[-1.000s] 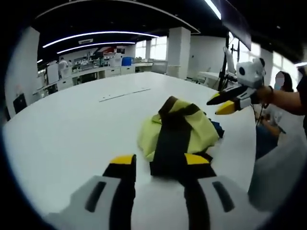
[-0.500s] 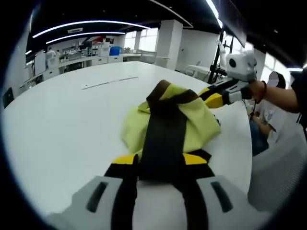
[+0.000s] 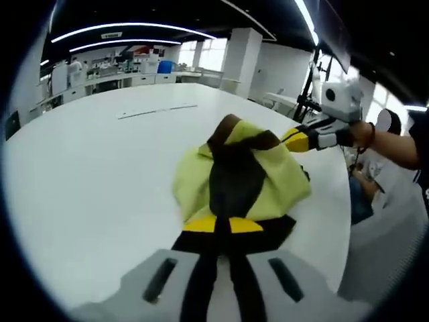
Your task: Fold the garment on the visible template until the final outline fits inside the template.
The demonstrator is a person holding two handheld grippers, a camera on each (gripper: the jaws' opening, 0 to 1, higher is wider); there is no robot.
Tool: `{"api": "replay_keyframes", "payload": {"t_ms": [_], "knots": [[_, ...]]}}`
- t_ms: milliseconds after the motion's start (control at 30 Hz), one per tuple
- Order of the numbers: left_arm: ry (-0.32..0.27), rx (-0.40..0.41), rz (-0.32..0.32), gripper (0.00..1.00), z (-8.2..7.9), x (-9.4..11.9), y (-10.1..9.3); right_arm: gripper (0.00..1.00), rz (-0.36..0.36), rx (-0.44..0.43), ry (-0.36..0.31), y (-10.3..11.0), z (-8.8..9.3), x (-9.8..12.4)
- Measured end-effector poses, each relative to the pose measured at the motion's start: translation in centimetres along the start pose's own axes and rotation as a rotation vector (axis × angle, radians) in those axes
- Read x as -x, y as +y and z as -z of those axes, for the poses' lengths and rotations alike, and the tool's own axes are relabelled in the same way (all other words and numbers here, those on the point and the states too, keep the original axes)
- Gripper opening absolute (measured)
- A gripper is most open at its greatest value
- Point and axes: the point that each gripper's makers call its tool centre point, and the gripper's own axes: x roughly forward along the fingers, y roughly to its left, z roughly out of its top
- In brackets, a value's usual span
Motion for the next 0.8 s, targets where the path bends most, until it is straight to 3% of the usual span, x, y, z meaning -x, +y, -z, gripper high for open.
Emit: {"api": "replay_keyframes", "payload": {"t_ms": [267, 500, 800], "knots": [[-0.113, 0.018, -0.073, 0.01, -3.1, 2.5, 2.0, 0.00, 0.089, 0.049, -0.019, -2.2, -1.4, 1.8], [-0.193, 0.091, -0.133, 0.00, -4.7, 4.3, 5.4, 0.00, 0.155, 0.054, -0.015, -4.6, -2.1, 2.6], [-0.178, 0.081, -0.200, 0.00, -4.6, 4.8, 7.4, 0.00, 0.228, 0.026, 0.011, -7.2, -1.5, 3.7]]}}
